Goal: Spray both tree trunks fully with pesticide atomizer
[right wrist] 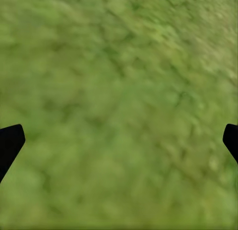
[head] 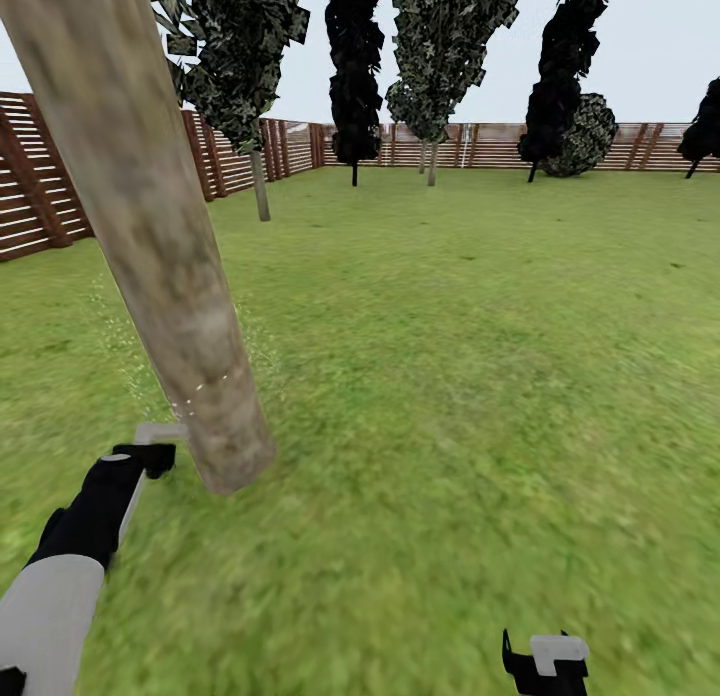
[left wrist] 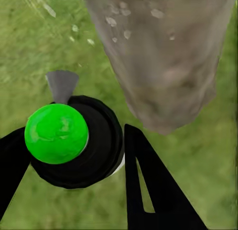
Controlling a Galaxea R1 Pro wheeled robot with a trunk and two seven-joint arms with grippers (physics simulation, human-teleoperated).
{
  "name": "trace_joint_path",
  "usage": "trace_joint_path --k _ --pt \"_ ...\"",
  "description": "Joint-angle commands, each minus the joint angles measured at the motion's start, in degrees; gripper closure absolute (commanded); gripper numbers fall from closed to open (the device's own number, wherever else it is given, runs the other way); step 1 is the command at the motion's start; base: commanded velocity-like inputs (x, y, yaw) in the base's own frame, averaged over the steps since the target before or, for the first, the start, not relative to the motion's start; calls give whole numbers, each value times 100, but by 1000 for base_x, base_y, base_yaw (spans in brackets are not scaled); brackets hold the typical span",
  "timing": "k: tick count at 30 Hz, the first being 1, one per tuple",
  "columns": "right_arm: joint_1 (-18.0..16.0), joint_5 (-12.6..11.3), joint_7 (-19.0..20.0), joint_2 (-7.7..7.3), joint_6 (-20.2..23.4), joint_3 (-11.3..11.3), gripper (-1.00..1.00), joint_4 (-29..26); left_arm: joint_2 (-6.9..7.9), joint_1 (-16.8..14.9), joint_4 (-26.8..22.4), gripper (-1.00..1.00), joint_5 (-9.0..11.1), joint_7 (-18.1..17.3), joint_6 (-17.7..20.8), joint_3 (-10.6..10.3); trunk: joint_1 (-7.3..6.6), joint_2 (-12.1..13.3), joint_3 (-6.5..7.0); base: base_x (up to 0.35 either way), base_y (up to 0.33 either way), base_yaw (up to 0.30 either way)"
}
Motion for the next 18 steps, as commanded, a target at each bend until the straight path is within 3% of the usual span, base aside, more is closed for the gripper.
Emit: trace_joint_path --k 1,2,4,6,9,11,13,14,18 --pt "0 0 1 0 0 0 -100 0 226 -117 42 100 -3 -379 186 -1 0 0 -1 0 0 0" --pt "0 0 1 0 0 0 -100 0 405 -222 57 100 -2 -769 258 -2 0 0 -1 0 0 0" --pt "0 0 1 0 0 0 -100 0 521 -366 59 100 -5 -1118 300 -4 0 0 -1 0 0 0" --pt "0 0 1 0 0 2 -100 0 487 -433 -8 100 2 -1358 586 -46 0 0 -1 0 0 0" --pt "0 0 1 0 0 8 -100 7 416 -448 -46 100 33 -1385 682 -322 0 0 -1 0 0 0" --pt "0 0 1 0 0 9 -100 9 491 -563 -46 100 30 -1425 795 -351 0 0 -1 0 0 0" --pt "0 0 1 0 0 8 -100 9 783 -819 -49 100 -9 -2023 1017 -352 0 0 -1 0 0 0" --pt "0 0 1 0 0 8 -100 9 833 -813 -72 100 -12 -2167 1039 -365 0 0 -1 0 0 0" --pt "0 0 1 0 0 4 -100 9 649 -863 -397 100 3 -2251 1065 -460 0 0 -1 -209 0 0"
